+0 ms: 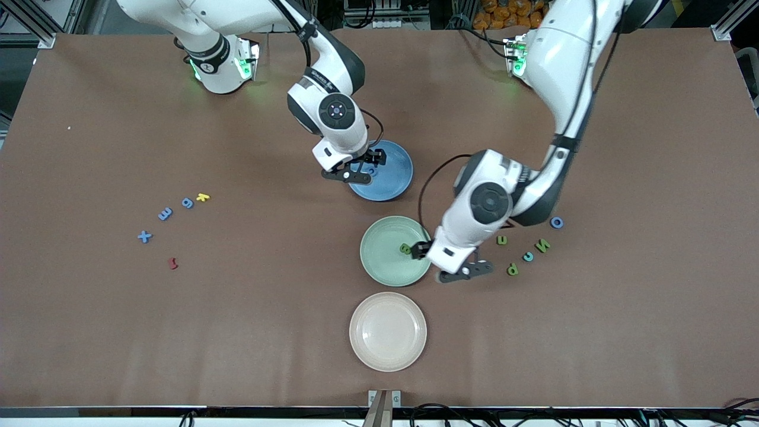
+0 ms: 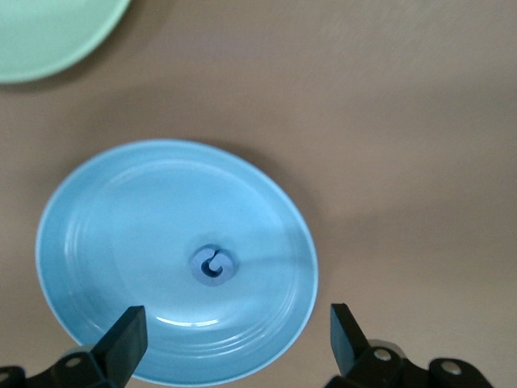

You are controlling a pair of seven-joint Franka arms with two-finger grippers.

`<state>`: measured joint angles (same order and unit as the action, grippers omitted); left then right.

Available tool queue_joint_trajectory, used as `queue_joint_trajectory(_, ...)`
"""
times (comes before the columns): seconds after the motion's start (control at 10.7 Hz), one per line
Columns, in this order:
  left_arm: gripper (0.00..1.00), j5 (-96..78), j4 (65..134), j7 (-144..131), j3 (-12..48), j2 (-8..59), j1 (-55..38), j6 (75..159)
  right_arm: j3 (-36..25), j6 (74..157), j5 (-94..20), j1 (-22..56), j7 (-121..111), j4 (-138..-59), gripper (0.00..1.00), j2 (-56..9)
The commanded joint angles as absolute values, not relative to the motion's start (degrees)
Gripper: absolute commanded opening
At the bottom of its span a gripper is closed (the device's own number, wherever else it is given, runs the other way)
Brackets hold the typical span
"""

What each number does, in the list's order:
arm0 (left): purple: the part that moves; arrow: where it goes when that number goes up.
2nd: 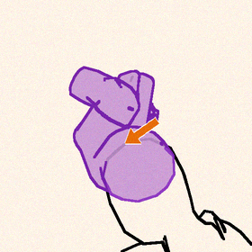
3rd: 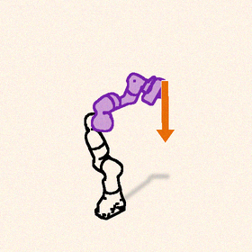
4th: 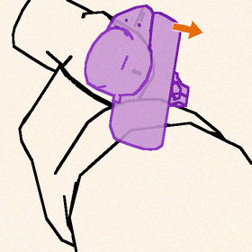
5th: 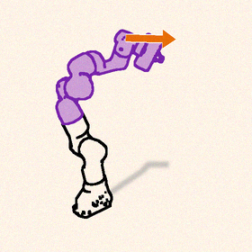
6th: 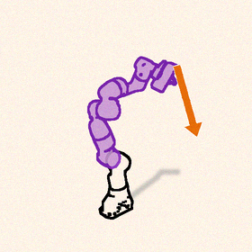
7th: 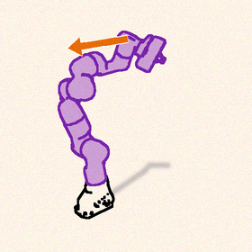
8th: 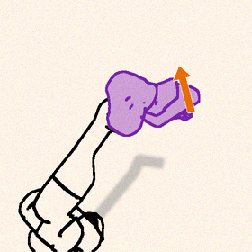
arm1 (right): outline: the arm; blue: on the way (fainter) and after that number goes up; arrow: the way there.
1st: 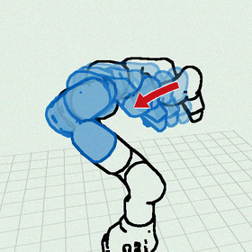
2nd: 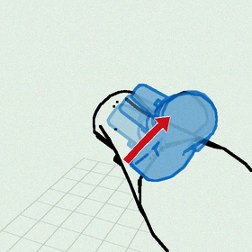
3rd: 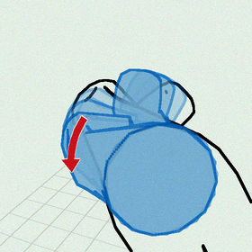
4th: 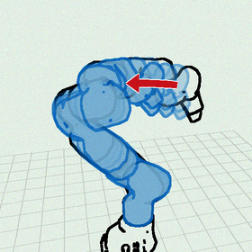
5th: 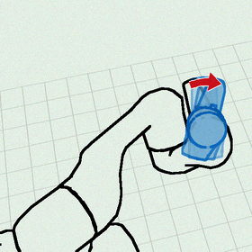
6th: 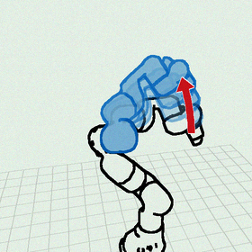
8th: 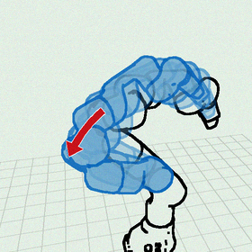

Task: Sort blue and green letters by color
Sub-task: 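Open both grippers over the plates and lift away, then reach both grippers down to the blue E and the green U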

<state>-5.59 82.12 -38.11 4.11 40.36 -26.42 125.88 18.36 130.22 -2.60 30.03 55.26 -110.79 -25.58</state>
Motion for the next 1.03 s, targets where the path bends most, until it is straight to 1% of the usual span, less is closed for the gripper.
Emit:
queue_joint_trajectory(0.0, 1.00, -3.4, 88.7, -25.7, 4.3, 35.7, -19.7, 121.5, 18.5, 126.2, -2.7, 24.0, 54.8, -111.0, 1.00, -20.1)
queue_joint_trajectory(0.09, 1.00, -0.6, 91.2, -22.3, 4.3, 34.3, -18.1, 121.6, 18.5, 124.9, -2.7, 21.6, 54.8, -111.1, 1.00, -19.0)
queue_joint_trajectory(0.19, 0.96, 2.7, 92.9, -19.4, 4.4, 33.8, -17.3, 122.2, 18.5, 124.4, -2.6, 19.4, 54.5, -111.0, 1.00, -18.2)
queue_joint_trajectory(0.28, 0.93, 4.1, 95.1, -18.6, 4.5, 33.4, -16.0, 124.3, 18.5, 124.4, -2.5, 15.9, 54.1, -111.1, 1.00, -17.7)
queue_joint_trajectory(0.47, 0.85, 4.2, 103.8, -17.8, 4.7, 30.9, -15.2, 132.6, 18.5, 124.4, -1.0, 7.9, 51.0, -111.1, 1.00, -16.4)
queue_joint_trajectory(0.56, 0.84, 4.2, 107.1, -17.8, 4.7, 29.6, -15.2, 135.5, 18.5, 124.4, -0.1, 3.6, 48.8, -111.1, 1.00, -15.7)
queue_joint_trajectory(0.75, 0.78, 4.3, 110.5, -17.8, 4.7, 29.3, -15.2, 138.1, 17.8, 124.4, 0.3, -3.3, 44.5, -111.1, 1.00, -15.6)
queue_joint_trajectory(0.84, 0.78, 4.2, 112.4, -17.8, 4.7, 29.2, -15.1, 140.1, 16.2, 124.4, 0.3, -5.0, 44.7, -111.1, 1.00, -15.8)
queue_joint_trajectory(0.93, 0.78, 4.2, 113.9, -17.8, 4.7, 28.8, -15.1, 141.1, 13.1, 124.4, 0.2, -5.4, 44.8, -111.3, 1.00, -15.9)
